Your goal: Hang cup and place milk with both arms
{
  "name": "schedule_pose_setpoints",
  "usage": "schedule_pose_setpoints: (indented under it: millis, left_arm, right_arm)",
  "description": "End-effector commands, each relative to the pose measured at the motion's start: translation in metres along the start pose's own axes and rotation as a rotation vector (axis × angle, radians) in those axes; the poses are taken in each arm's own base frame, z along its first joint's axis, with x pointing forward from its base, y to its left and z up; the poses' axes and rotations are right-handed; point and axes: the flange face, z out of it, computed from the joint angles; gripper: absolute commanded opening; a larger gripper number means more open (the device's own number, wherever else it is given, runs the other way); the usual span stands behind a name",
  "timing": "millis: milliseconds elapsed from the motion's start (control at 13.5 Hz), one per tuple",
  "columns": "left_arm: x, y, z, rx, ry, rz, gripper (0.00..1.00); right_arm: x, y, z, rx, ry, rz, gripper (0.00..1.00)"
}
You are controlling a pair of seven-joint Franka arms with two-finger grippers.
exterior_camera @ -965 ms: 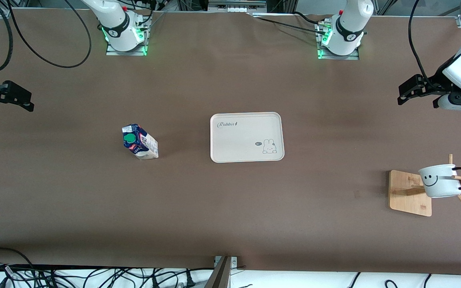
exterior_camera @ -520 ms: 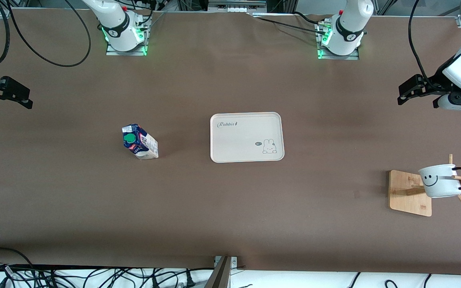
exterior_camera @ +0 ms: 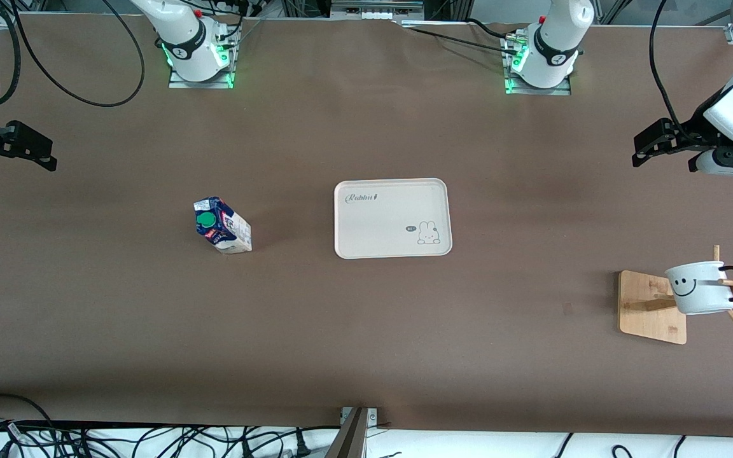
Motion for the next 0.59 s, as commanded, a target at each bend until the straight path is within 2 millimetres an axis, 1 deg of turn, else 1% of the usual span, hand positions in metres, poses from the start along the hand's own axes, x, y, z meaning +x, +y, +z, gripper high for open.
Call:
schedule_pose_setpoints:
  millis: [0, 520]
  left_arm:
    - [0.0035, 0.0005, -0.0053, 0.023, -0.001, 0.022, 1.0]
    - [0.0031, 0.0005, -0.0061, 0.023, 0.0, 0.022, 1.0]
  right_arm:
    - [-0.0057, 0.0019, 0.0008, -0.001, -0.023, -0.005, 1.0]
    - [-0.005, 0.0039, 0.0002, -0.003, -0.015, -0.008, 1.0]
